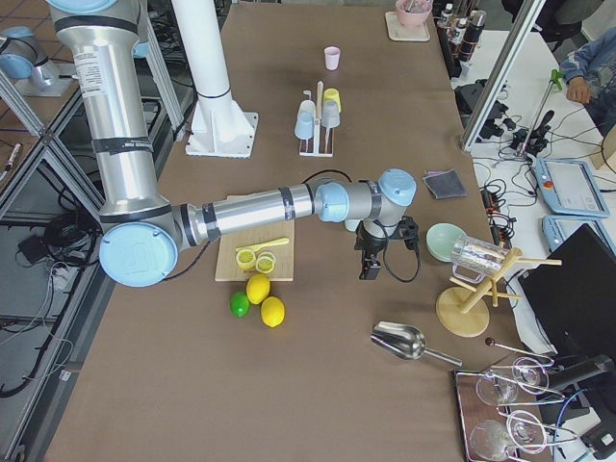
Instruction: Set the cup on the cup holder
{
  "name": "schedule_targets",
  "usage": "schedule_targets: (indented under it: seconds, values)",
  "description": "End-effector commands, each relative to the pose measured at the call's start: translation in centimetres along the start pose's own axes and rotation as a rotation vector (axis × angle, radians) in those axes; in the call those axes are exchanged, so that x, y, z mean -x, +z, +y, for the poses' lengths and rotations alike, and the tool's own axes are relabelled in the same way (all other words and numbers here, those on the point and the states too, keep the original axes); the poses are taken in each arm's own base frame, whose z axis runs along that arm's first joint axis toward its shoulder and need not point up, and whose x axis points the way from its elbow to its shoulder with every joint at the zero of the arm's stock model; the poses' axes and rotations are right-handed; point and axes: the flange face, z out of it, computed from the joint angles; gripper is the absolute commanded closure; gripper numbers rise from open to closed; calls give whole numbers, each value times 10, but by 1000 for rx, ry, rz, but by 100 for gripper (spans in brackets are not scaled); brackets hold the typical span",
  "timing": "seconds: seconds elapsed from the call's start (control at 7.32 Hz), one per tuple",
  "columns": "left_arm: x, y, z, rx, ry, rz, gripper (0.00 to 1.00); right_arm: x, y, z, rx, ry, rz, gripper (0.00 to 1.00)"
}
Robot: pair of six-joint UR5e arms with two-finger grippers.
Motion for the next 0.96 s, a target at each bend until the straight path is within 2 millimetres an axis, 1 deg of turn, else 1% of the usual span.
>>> schedule_targets:
  seconds: [0.0,0.14,0.27,0.41,0.55,0.68,0.82]
  values:
    - [0,0,0,0,-1,0,2,58,3,-22,12,-95,5,0]
    - [0,0,0,0,-1,0,2,89,-12,-40,33,-120,13,0]
    - [0,1,0,2,-1,-1,2,126,-22,-57,73,-178,79,0]
    - [0,0,0,1,0,-1,2,170,-16,-68,124,-248,169,0]
    - [0,2,0,4,0,3,2,199,-15,-75,145,-284,211,0]
    - [-1,2,-2,4,2,3,2,218,-12,-91,178,-289,208,0]
    - [-6,-1,-8,-3,11,4,2,241,-8,-118,237,-320,211,0]
